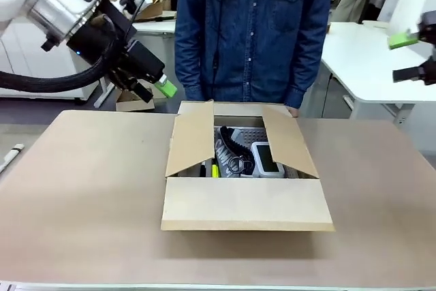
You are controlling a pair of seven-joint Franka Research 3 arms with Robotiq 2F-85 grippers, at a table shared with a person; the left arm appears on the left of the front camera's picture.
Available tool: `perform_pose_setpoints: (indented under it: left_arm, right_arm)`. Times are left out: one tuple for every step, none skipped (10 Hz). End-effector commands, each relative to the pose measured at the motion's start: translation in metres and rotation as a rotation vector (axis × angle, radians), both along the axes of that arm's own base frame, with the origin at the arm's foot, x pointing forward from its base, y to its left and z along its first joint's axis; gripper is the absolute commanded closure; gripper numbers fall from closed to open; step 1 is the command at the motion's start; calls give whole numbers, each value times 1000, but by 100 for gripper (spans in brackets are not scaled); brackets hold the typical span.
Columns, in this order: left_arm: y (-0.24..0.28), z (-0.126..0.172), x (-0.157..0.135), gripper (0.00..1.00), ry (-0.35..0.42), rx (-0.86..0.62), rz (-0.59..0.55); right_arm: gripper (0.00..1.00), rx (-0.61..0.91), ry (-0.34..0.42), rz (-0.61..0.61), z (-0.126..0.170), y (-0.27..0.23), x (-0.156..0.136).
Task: Pack the gift set into the box.
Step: Lift both hands away from the flaps of the Package Box, then press and hold the closed box until the human finishes sealing it.
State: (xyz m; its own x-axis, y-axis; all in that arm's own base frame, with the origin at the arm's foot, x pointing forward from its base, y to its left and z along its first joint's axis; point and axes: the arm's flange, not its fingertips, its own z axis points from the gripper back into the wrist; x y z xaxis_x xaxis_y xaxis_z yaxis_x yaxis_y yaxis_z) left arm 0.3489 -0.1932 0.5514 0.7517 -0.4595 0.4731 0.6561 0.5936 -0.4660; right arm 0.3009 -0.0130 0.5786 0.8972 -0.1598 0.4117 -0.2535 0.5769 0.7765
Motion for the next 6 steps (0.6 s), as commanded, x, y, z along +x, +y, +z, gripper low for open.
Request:
perform_pose_setpoints:
  left_arm:
    - [8, 2, 3, 0, 3, 13, 16]
    - [8, 2, 3, 0, 3, 13, 16]
    - [8, 2, 3, 0, 3, 13, 16]
    - [8, 2, 3, 0, 3, 13, 16]
    - [8, 2, 3, 0, 3, 13, 16]
    - [8, 2, 3, 0, 3, 13, 16]
  right_arm:
    - [0, 20, -28, 6, 0, -6, 1]
    - [0, 20, -28, 6, 0, -6, 1]
    - [0, 20, -28, 6, 0, -6, 1]
    - [0, 20, -28, 6, 0, -6, 1]
    - [0, 20, -28, 6, 0, -6, 1]
    - [0, 20, -28, 6, 0, -6, 1]
